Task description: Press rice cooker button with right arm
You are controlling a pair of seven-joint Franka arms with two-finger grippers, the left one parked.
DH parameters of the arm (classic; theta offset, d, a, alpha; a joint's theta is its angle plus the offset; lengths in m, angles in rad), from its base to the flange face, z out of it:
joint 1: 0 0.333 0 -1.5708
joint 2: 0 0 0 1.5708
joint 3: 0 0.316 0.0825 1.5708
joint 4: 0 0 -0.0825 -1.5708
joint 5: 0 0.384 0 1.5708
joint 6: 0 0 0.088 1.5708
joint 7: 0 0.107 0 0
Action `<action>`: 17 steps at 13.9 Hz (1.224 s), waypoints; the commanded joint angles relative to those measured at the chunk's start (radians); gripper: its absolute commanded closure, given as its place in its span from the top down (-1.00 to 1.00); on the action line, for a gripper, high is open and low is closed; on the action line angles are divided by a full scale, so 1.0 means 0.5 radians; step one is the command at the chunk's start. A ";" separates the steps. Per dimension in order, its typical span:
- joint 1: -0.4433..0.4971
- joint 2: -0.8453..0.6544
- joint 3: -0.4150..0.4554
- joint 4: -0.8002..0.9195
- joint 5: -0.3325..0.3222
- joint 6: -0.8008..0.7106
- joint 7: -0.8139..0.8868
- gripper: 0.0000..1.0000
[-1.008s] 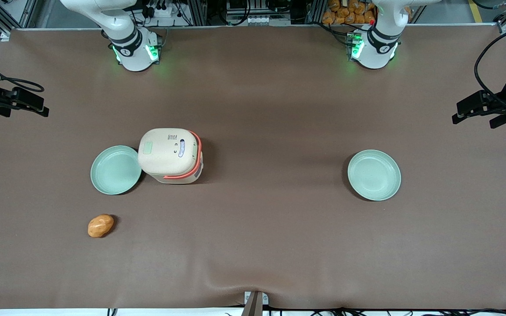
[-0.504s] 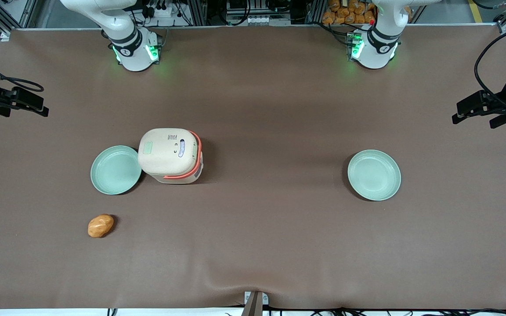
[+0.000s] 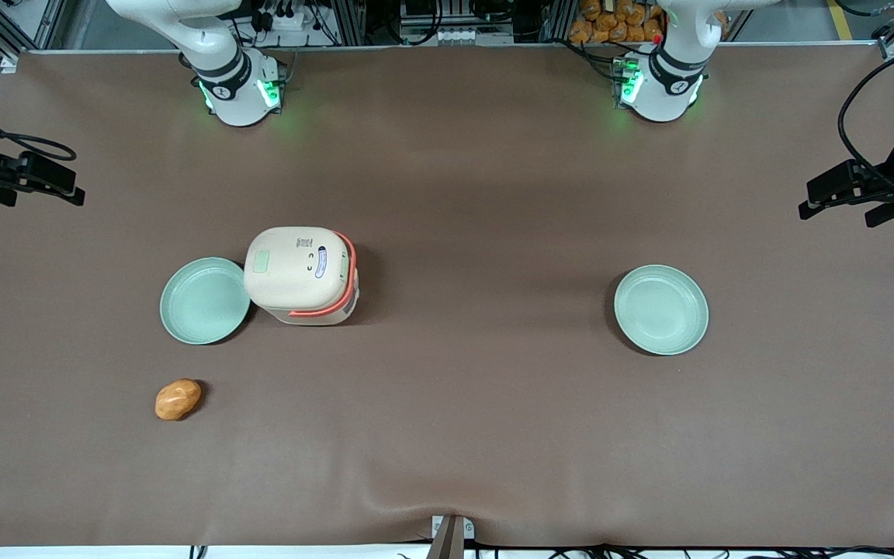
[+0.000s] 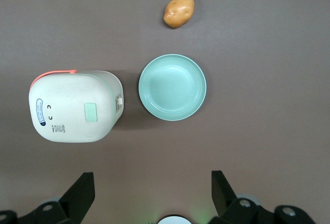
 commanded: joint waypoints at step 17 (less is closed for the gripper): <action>0.201 0.038 0.015 0.079 0.027 0.053 0.005 0.62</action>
